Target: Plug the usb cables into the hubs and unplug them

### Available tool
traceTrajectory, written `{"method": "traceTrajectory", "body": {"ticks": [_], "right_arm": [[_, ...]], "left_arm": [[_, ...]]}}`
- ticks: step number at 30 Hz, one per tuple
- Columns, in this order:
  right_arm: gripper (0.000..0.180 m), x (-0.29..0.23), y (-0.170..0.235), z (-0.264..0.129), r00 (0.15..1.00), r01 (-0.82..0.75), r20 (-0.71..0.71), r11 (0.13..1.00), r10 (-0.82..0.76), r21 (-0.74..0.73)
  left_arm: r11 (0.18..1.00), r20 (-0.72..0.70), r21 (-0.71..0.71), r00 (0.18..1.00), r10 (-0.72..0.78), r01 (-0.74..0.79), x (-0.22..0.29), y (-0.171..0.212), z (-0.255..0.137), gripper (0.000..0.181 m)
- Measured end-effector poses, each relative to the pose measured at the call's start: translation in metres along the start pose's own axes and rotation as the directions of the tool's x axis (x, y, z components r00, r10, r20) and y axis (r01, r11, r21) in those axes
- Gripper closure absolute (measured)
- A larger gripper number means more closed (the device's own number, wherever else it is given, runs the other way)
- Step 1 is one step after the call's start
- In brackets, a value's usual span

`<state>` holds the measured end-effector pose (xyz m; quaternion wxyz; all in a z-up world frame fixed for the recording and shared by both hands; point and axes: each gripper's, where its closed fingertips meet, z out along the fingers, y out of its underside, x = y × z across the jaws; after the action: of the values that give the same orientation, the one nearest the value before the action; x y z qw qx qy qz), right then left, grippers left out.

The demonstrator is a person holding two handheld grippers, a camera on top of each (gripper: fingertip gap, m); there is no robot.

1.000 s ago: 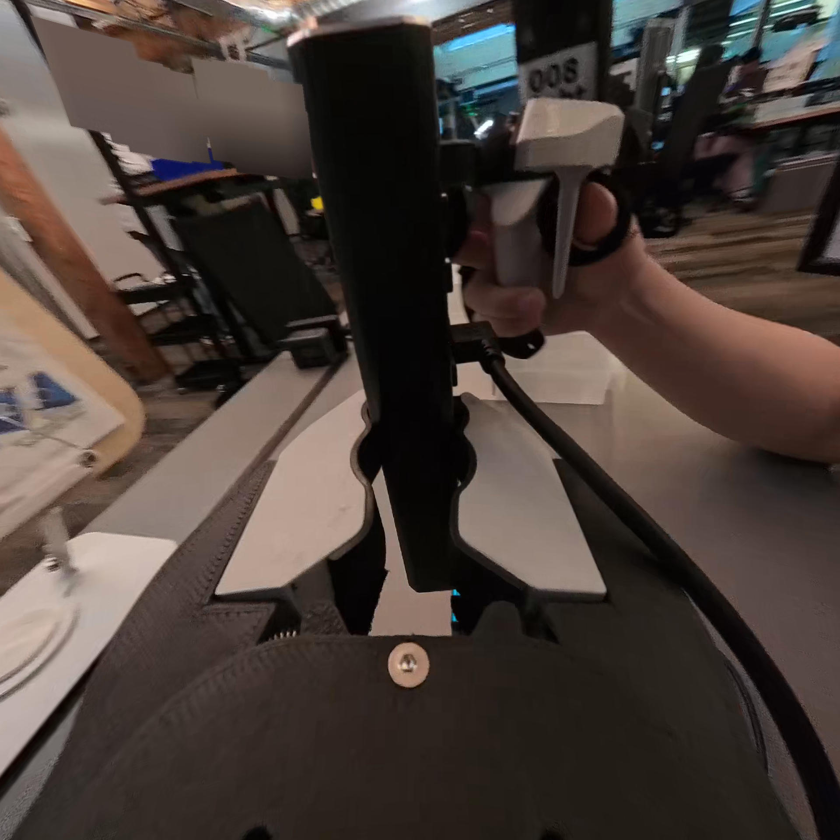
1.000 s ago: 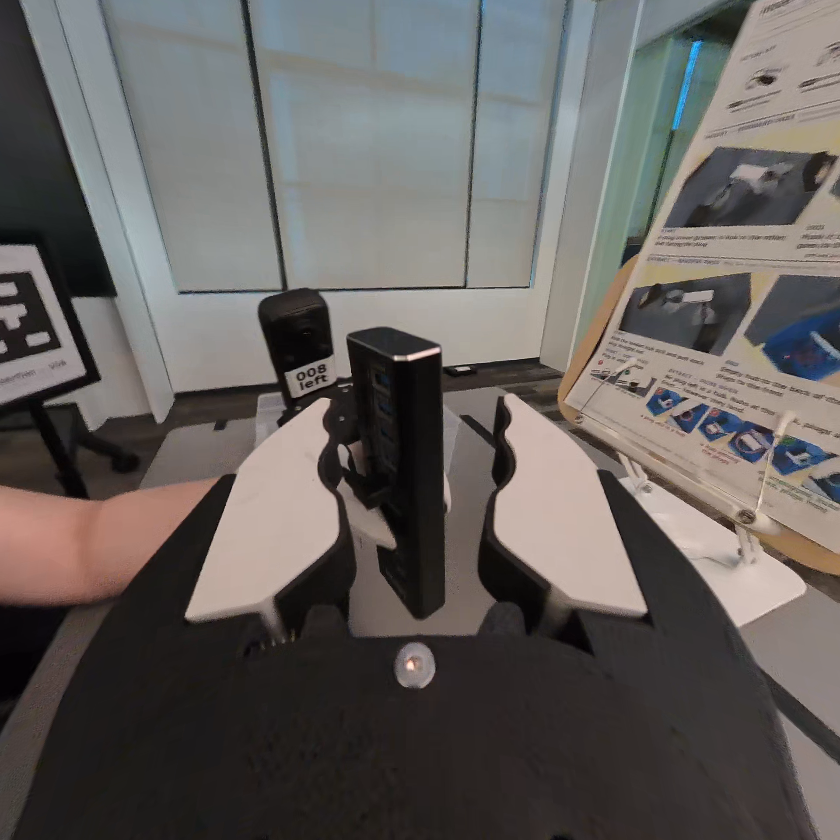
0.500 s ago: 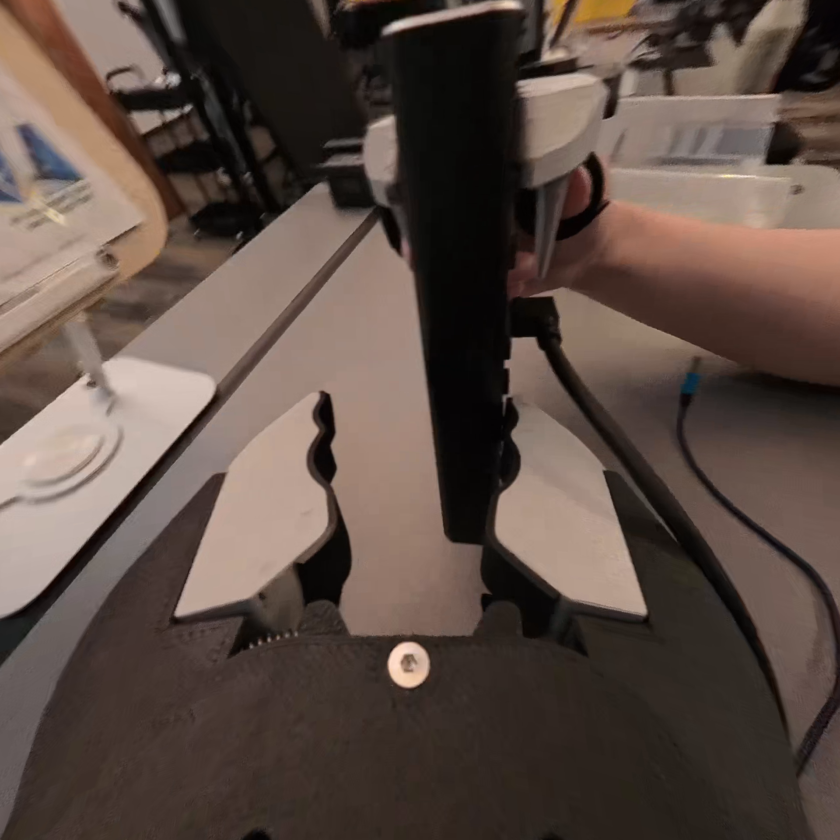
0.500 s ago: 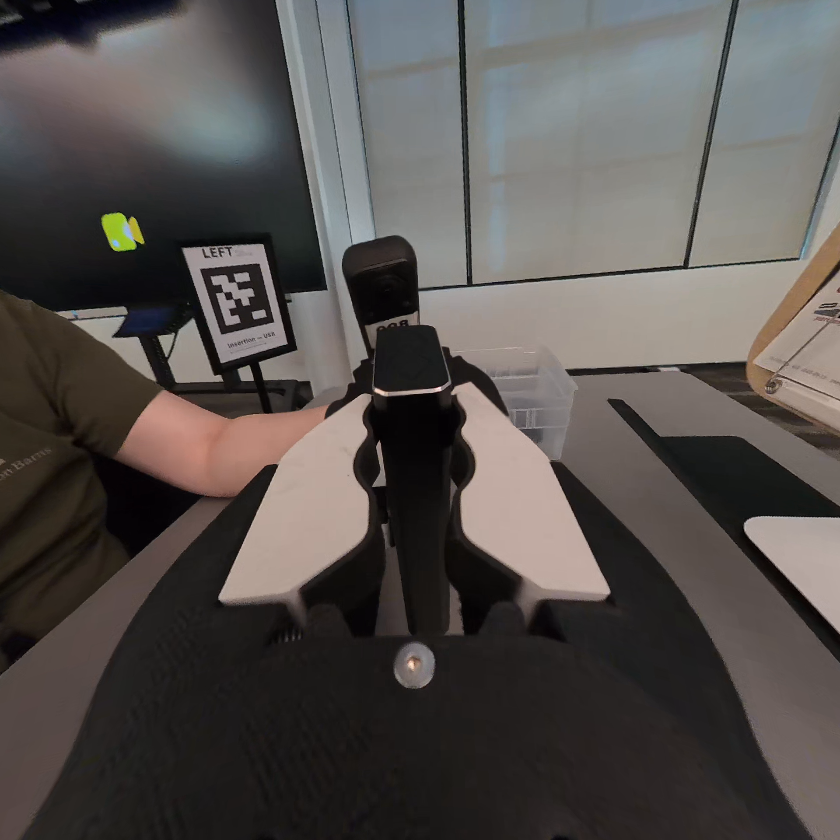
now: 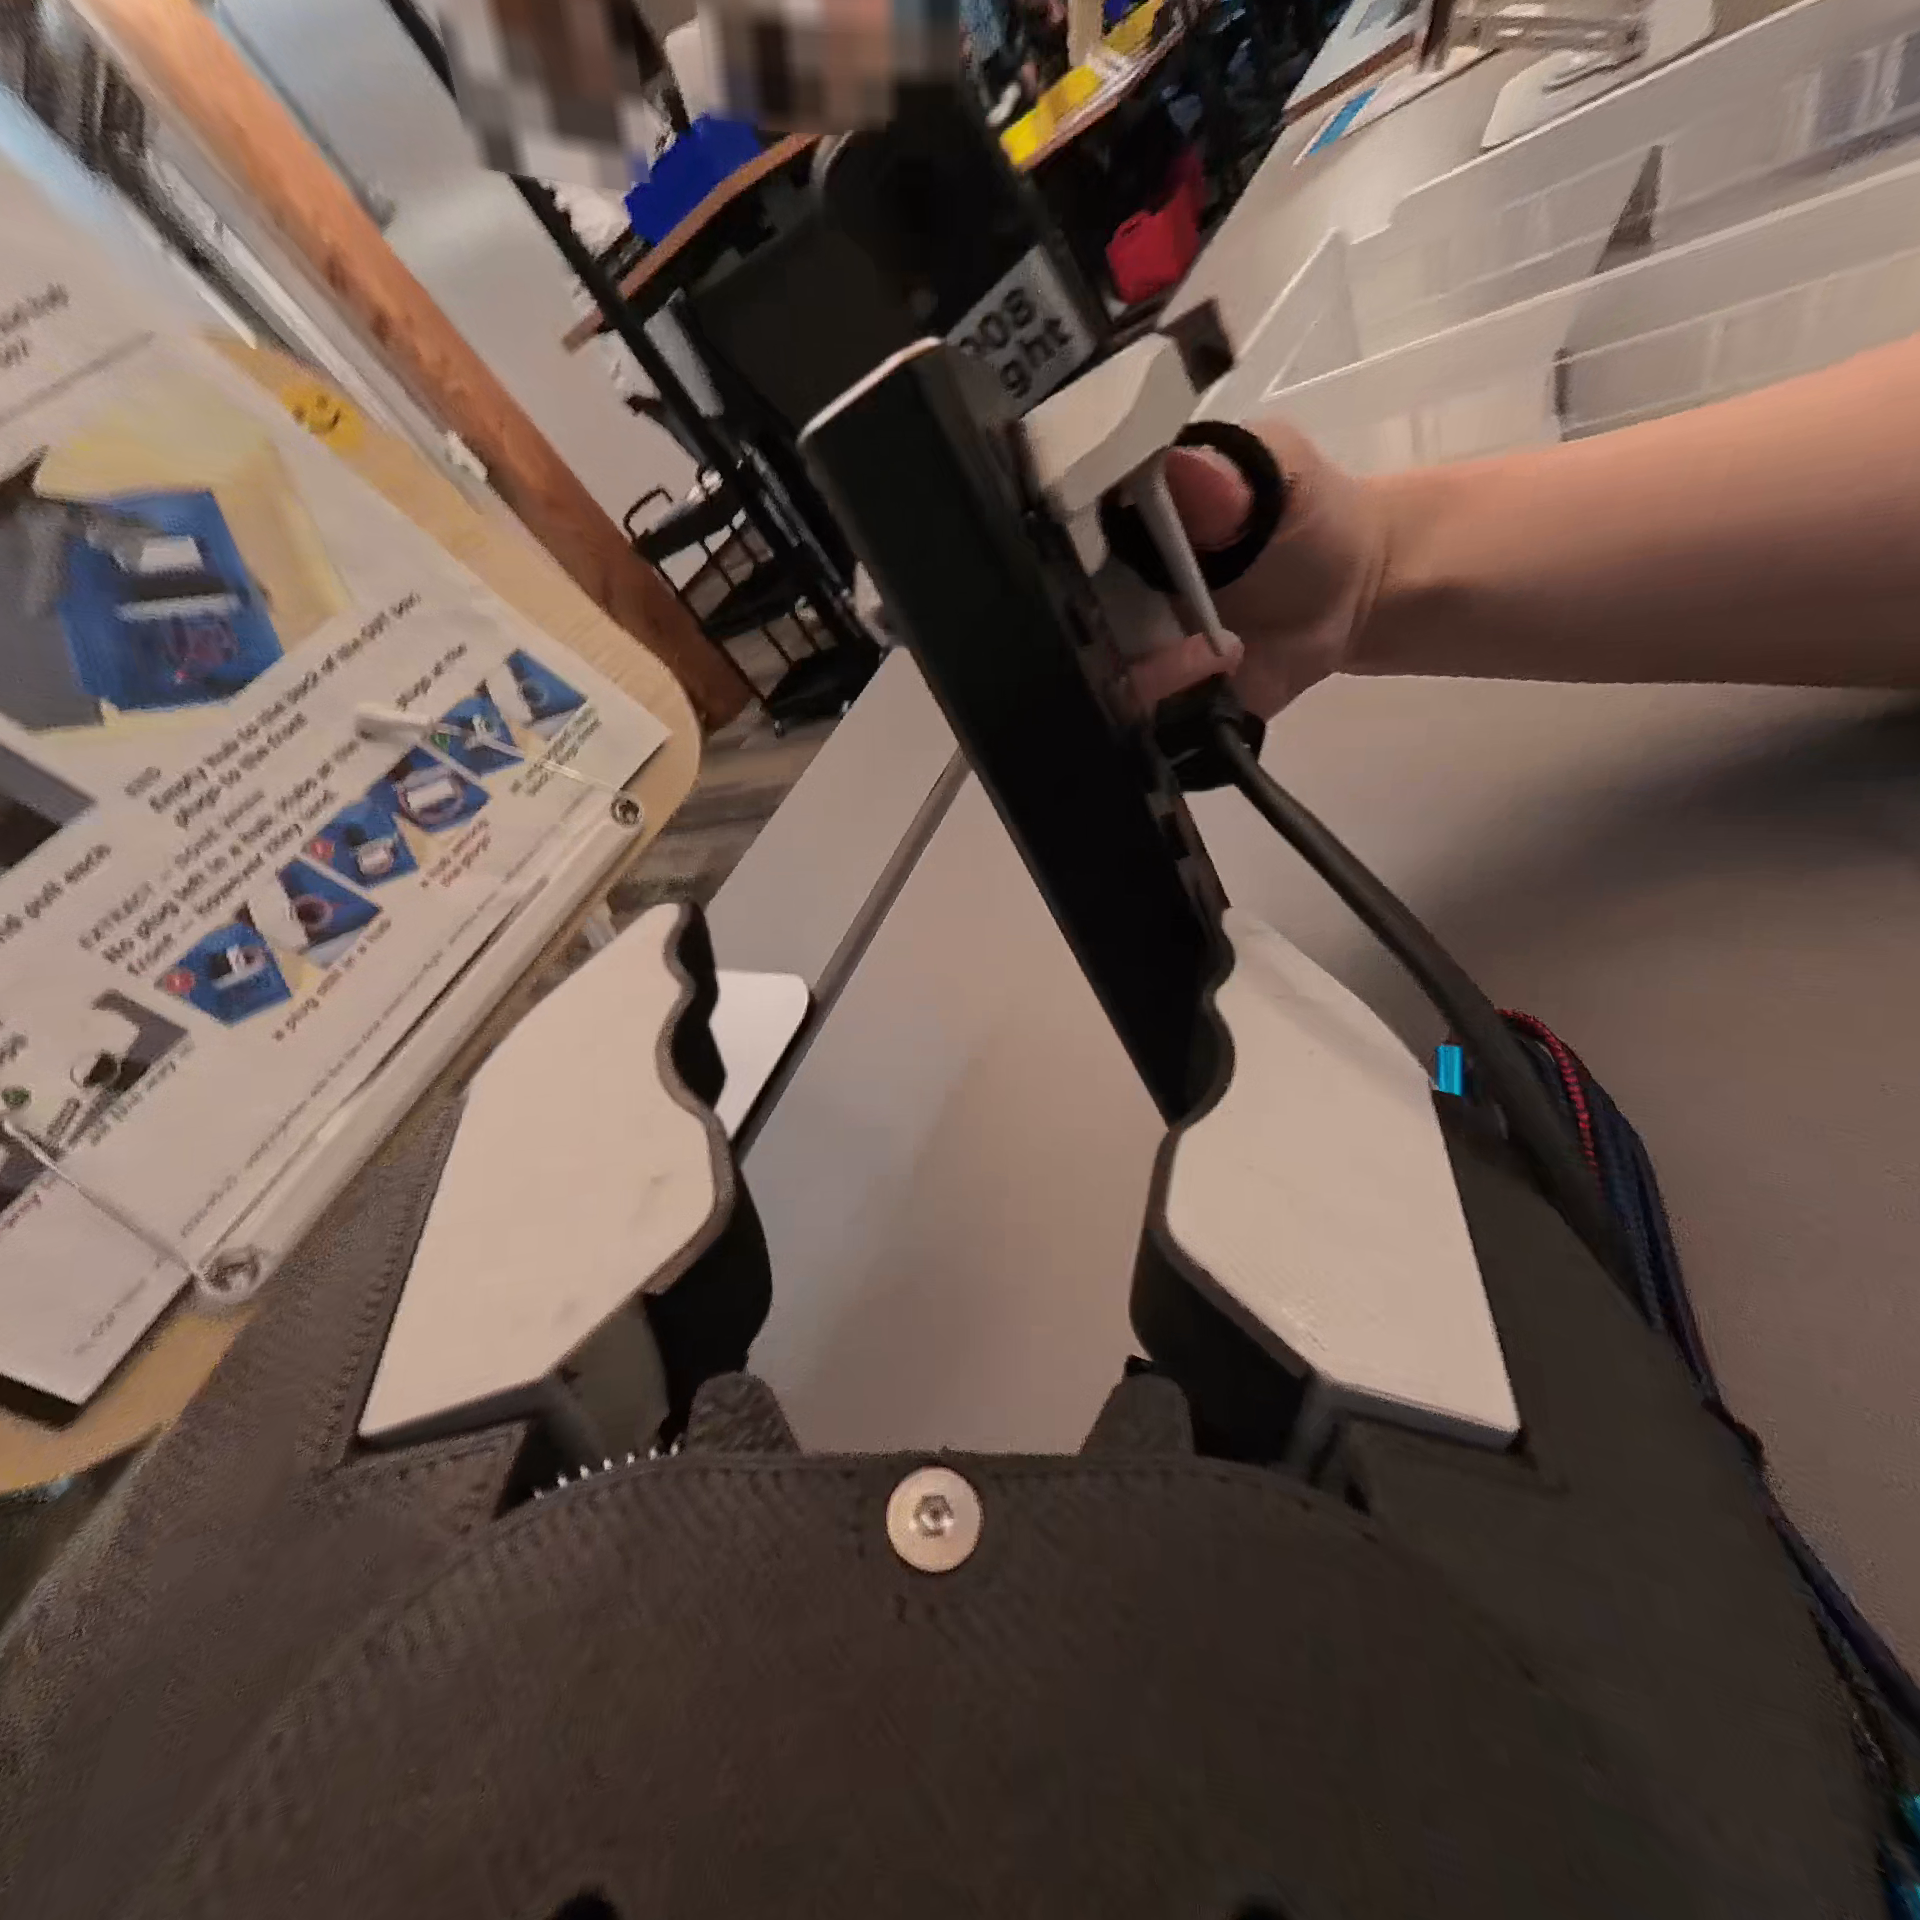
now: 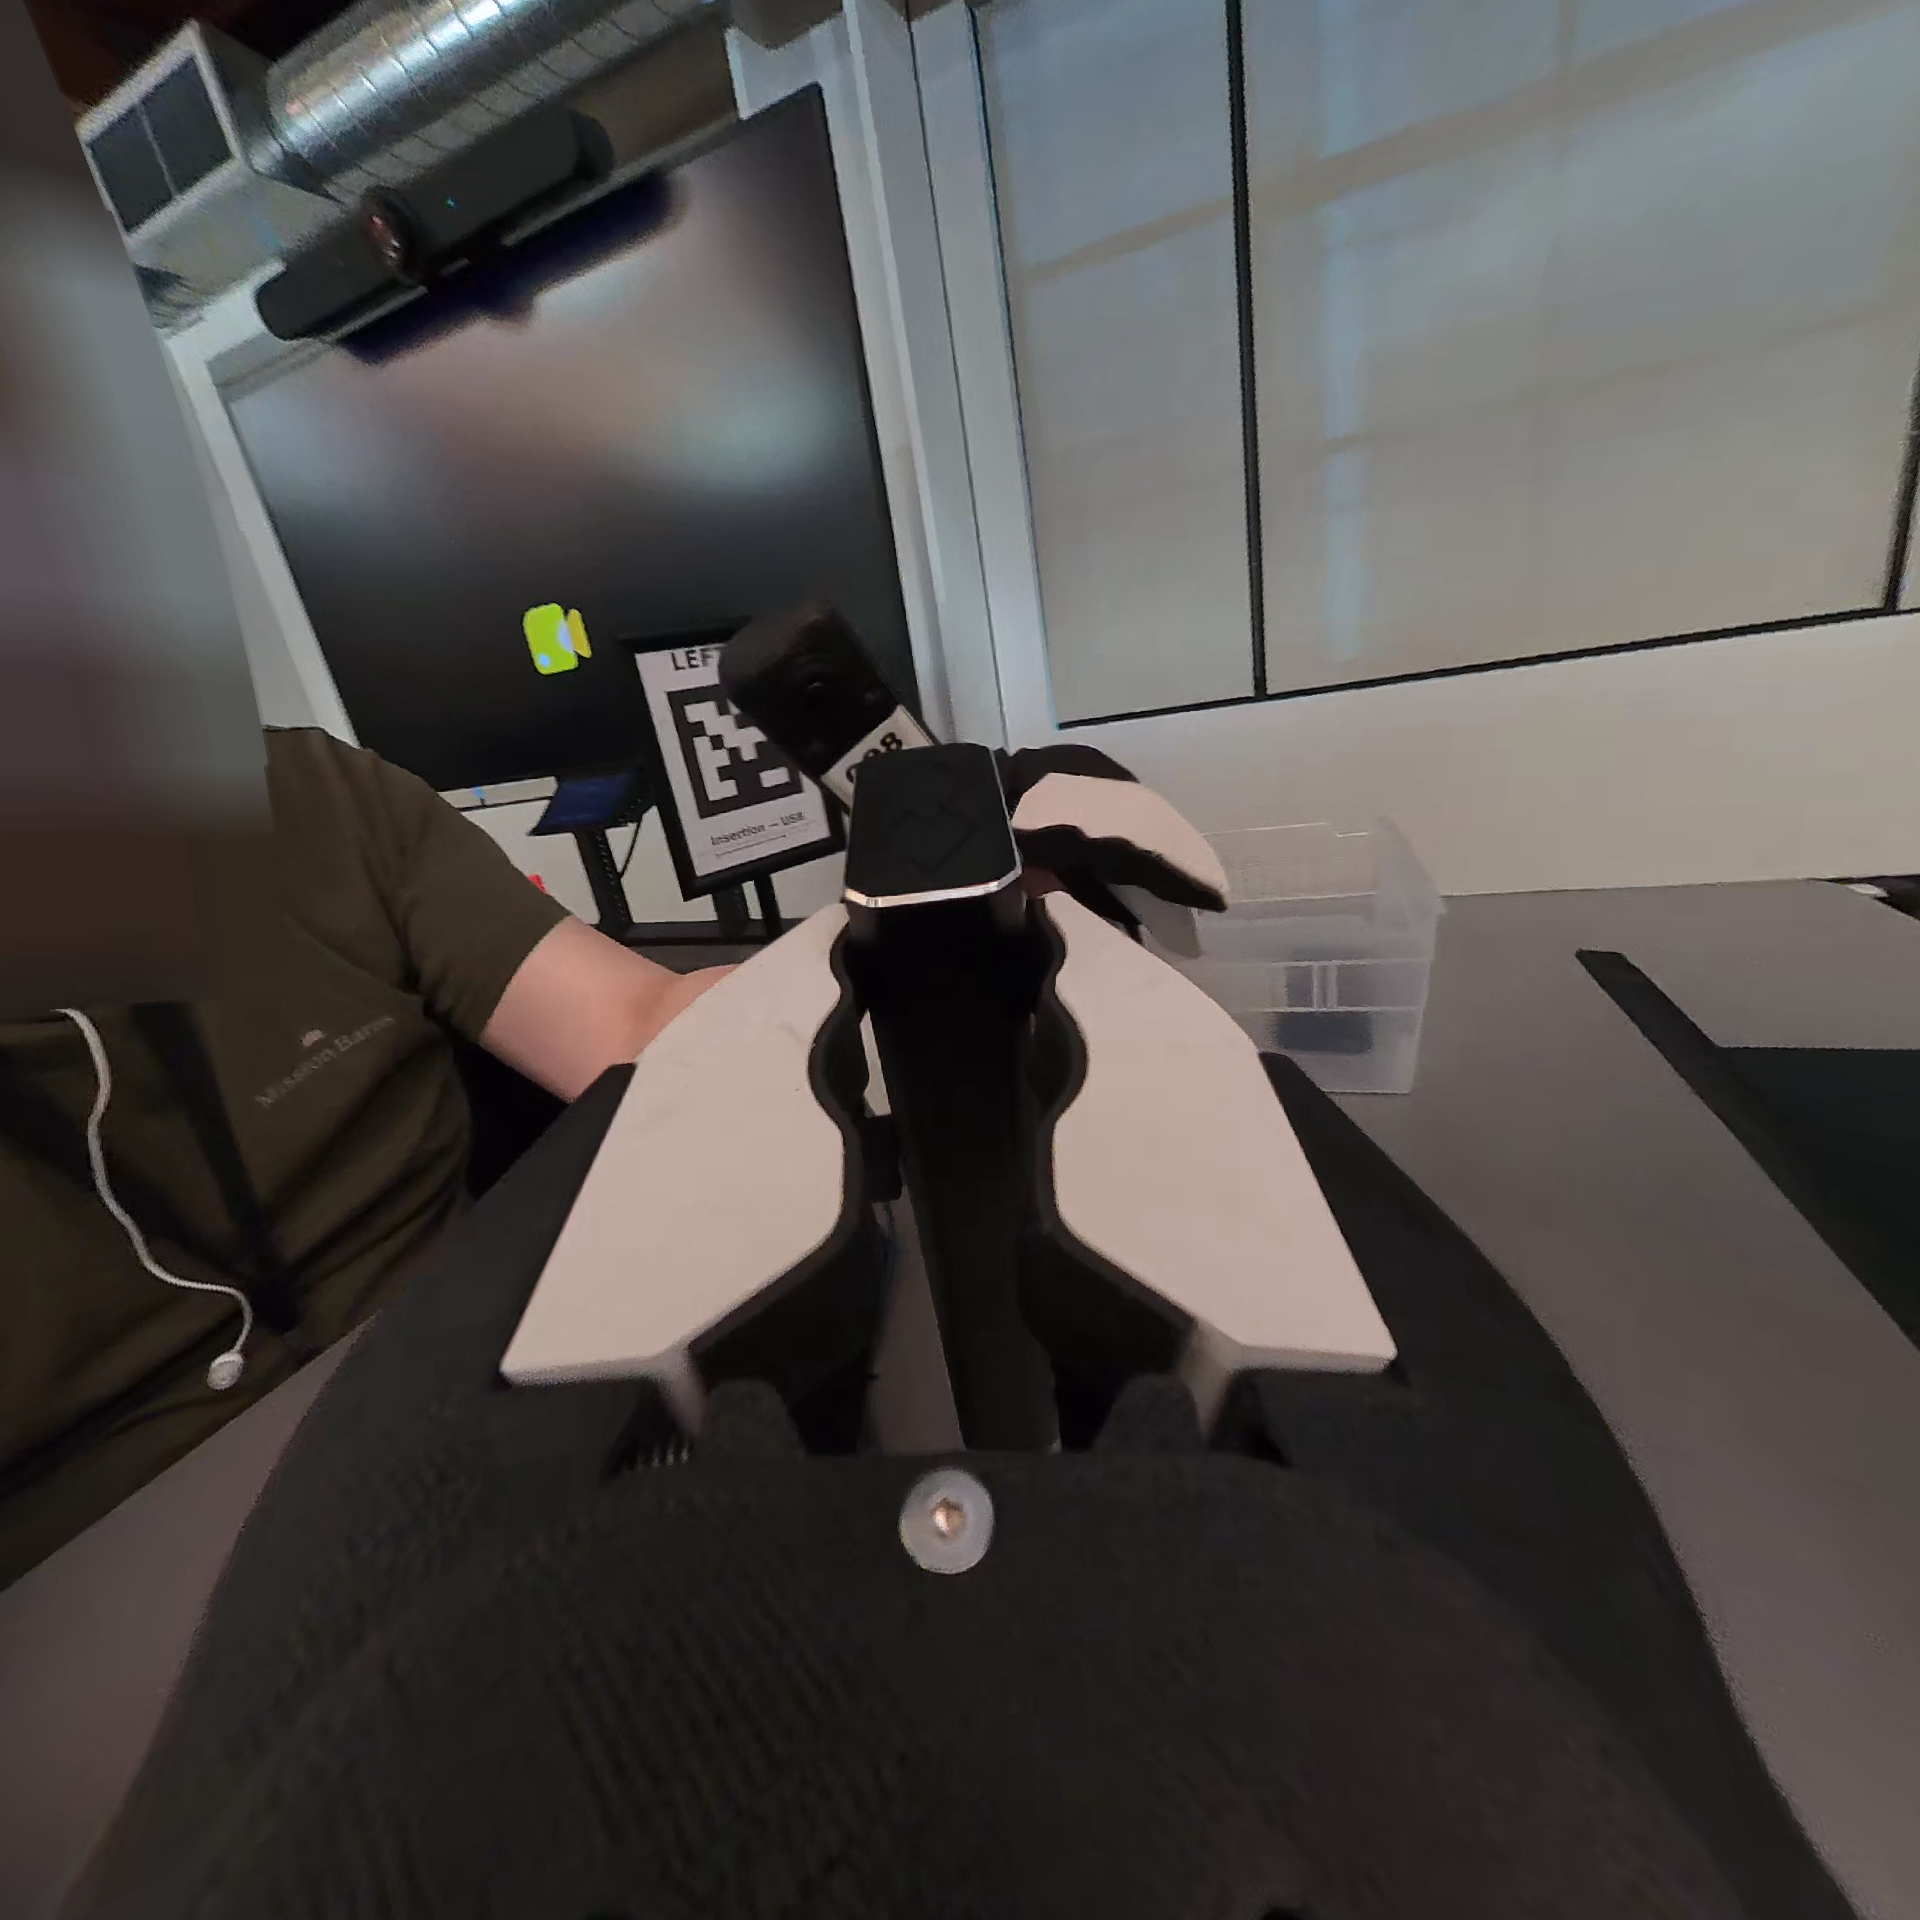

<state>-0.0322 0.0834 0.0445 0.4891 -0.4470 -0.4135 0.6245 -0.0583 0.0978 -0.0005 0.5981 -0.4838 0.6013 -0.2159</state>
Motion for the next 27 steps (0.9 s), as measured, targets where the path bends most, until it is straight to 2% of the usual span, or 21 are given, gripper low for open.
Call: {"method": "traceTrajectory", "body": {"ticks": [2, 5, 8, 10, 13, 17, 20, 24, 27], "right_arm": [[0.151, -0.005, 0.001, -0.002, 1.000, -0.002, 0.030, 1.000, 0.002, -0.009], [0.151, -0.013, 0.005, -0.002, 0.998, -0.008, 0.069, 0.999, 0.010, -0.031], [0.151, -0.006, 0.009, -0.001, 1.000, 0.021, 0.014, 0.998, -0.020, -0.062], [0.152, 0.005, 0.016, -0.001, 0.998, 0.039, -0.055, 0.995, -0.044, -0.096], [0.152, 0.018, 0.023, -0.003, 0.990, 0.065, -0.115, 0.992, -0.077, -0.104], [0.151, 0.028, 0.031, -0.007, 0.982, 0.091, -0.154, 0.989, -0.109, -0.119], [0.152, 0.031, 0.043, -0.010, 0.977, 0.114, -0.162, 0.980, -0.140, -0.164], [0.152, 0.030, 0.044, -0.012, 0.968, 0.166, -0.164, 0.974, -0.190, -0.154], [0.152, 0.032, 0.043, -0.019, 0.971, 0.136, -0.184, 0.984, -0.156, -0.118]], "left_arm": [[0.997, 0.000, -0.026, 0.998, 0.066, -0.066, 0.003, 0.003, -0.001, 0.101], [0.980, 0.057, -0.148, 0.988, 0.144, -0.134, -0.006, 0.022, -0.003, 0.114], [0.974, 0.170, -0.209, 0.978, 0.120, -0.083, -0.027, 0.030, -0.007, 0.126], [0.985, 0.214, -0.172, 0.976, 0.038, -0.001, -0.036, 0.023, -0.011, 0.128], [0.992, 0.238, -0.030, 0.964, -0.115, 0.125, -0.048, -0.002, -0.023, 0.130], [0.949, 0.151, 0.162, 0.943, -0.296, 0.272, -0.054, -0.040, -0.044, 0.138], [0.920, 0.081, 0.241, 0.938, -0.338, 0.310, -0.051, -0.061, -0.055, 0.139], [0.902, 0.030, 0.260, 0.931, -0.365, 0.345, -0.047, -0.074, -0.059, 0.140], [0.893, -0.012, 0.272, 0.929, -0.370, 0.359, -0.041, -0.082, -0.059, 0.139]]}}
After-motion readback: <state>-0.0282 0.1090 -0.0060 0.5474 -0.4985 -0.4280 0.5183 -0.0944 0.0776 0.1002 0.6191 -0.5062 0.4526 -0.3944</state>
